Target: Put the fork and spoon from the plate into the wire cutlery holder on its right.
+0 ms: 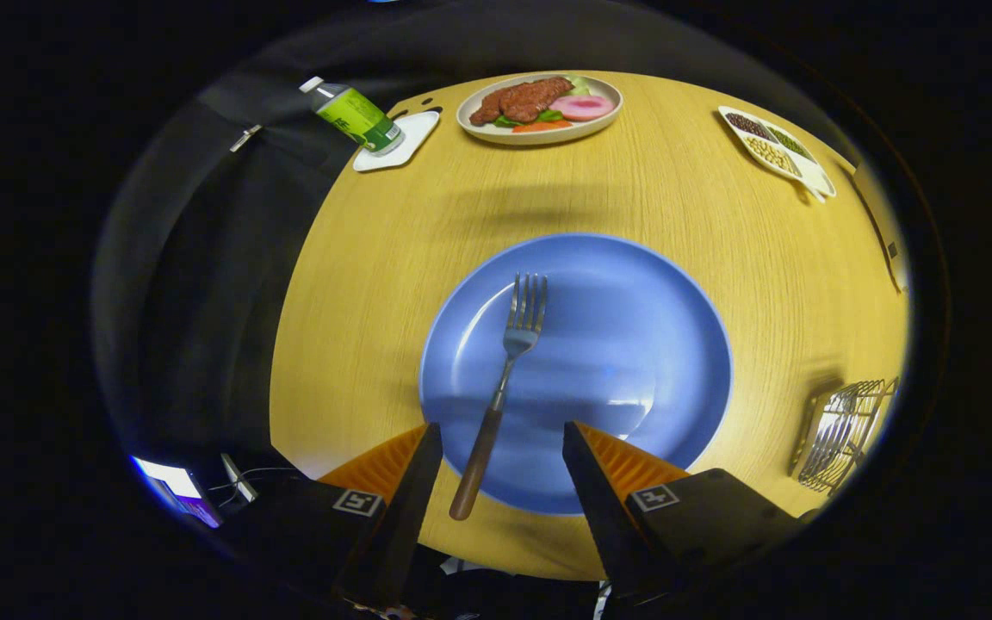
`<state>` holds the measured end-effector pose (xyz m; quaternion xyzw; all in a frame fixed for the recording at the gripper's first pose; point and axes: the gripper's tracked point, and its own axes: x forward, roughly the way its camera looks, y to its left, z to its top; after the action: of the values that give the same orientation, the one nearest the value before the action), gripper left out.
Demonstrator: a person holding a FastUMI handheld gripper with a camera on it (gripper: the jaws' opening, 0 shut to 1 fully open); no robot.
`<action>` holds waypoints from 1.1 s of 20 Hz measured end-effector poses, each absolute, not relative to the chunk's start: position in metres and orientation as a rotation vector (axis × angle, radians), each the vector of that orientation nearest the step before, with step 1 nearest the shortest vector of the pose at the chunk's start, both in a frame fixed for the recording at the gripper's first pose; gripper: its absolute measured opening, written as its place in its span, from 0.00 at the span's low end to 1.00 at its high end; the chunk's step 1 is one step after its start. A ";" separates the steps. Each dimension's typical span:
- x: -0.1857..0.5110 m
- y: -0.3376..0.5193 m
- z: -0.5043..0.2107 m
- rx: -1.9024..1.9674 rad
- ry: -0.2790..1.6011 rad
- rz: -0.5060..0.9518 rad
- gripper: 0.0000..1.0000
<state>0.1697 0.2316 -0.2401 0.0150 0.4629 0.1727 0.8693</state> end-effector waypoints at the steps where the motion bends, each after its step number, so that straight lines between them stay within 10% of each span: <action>1: 0.170 0.234 -0.243 0.038 0.975 0.358 0.82; 14: 0.158 0.234 -0.275 0.171 1.113 0.307 0.36; 16: 0.159 0.233 -0.281 0.168 1.110 0.309 0.16; 22: 0.152 0.229 -0.264 0.160 1.087 0.407 0.08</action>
<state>0.1519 0.2295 -0.2640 0.0757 0.5128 0.1920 0.8333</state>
